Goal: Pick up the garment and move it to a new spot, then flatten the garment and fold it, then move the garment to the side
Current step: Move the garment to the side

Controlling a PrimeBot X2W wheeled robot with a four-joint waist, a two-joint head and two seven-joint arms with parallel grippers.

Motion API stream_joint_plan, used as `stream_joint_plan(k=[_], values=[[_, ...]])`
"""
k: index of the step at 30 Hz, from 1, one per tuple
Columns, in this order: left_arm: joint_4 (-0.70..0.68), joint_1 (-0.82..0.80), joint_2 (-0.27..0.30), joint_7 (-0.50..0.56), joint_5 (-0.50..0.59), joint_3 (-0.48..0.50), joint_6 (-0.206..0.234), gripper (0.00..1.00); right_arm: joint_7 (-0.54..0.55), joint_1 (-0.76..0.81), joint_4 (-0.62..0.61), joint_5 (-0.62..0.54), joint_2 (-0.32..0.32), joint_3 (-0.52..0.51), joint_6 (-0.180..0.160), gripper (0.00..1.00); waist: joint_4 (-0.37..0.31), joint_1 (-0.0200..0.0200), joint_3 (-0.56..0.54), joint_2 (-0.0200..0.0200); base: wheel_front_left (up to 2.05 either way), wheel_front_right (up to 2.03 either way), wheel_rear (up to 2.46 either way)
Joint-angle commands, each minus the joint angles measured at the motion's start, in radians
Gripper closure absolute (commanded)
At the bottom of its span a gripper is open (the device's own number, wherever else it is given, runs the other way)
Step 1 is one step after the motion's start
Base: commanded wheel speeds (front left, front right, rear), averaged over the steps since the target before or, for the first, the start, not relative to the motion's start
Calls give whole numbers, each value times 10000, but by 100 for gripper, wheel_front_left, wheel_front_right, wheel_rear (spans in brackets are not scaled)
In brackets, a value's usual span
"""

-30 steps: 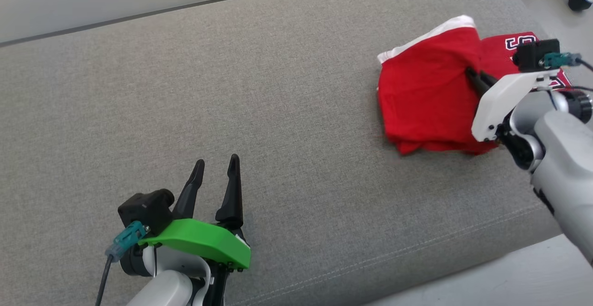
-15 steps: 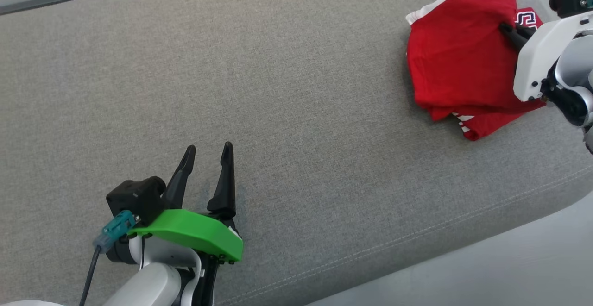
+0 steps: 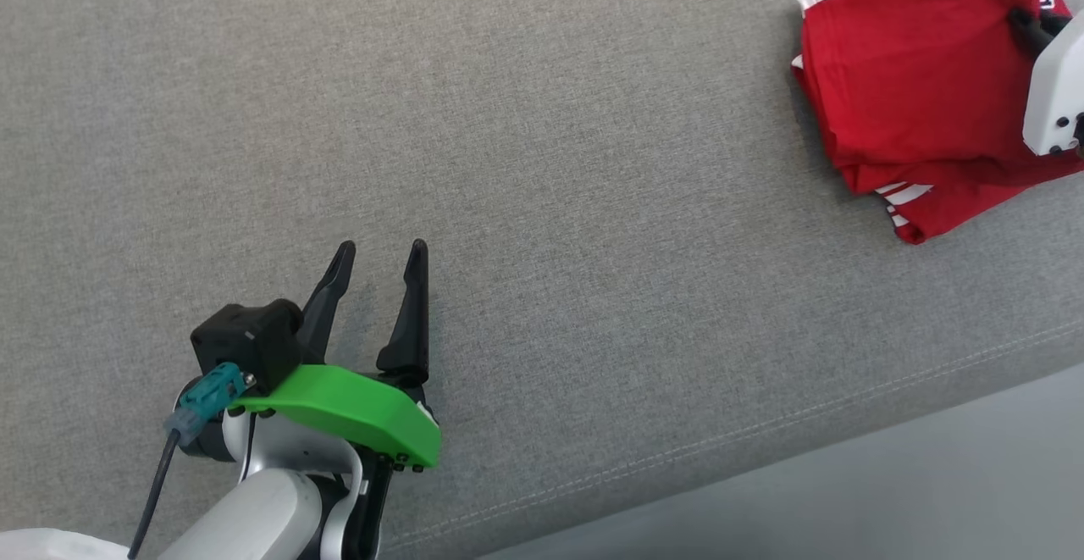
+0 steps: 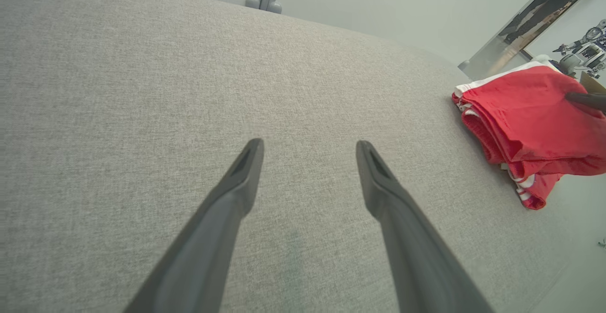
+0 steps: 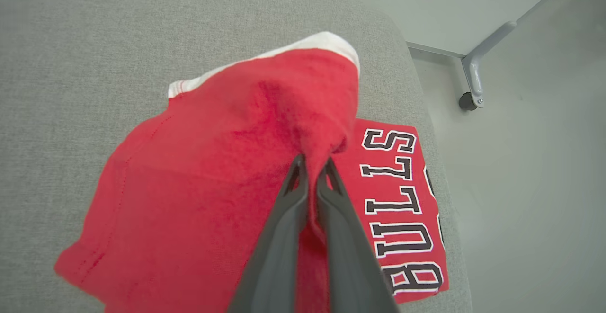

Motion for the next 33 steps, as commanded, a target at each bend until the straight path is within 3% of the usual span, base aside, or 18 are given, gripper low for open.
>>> stream_joint_plan(k=[1, 22, 23, 25, 26, 27, 33], values=[[-77, -205, 113, 58, 125, 15, 84, 0, -134, -211, 137, -34, -127, 96, -6, 100, 182, 0, 279, -1, 0, 0, 0], [-782, -489, 604, 561, 511, -81, 613, 0, -1449, -518, 1876, 290, -408, 1340, -11, 100, 261, 0, 1280, -1, 0, 0, 0], [-808, -490, 621, 572, 525, -93, 619, 0, -1609, -551, 1968, 243, -387, 1364, -11, 97, 241, 0, 1302, -1, 0, 0, 0], [-842, -533, 643, 625, 549, -115, 623, 0, -1971, -637, 2179, 124, -303, 1442, -11, 49, 202, 0, 1342, -1, 0, 0, 0], [-854, -557, 655, 648, 559, -122, 628, 0, -2182, -684, 2282, 37, -266, 1503, -11, 4, 185, 0, 1354, -1, 0, 0, 0], [-861, -574, 667, 646, 568, -125, 637, 0, -2436, -751, 2379, -82, -234, 1553, -11, 0, 168, 0, 1364, -1, 0, 0, 0], [-851, -615, 694, 713, 567, -138, 654, 0, -3270, -756, 2806, -377, -1, 1861, -11, 0, 116, 0, 1356, -1, 0, 0, 0]])
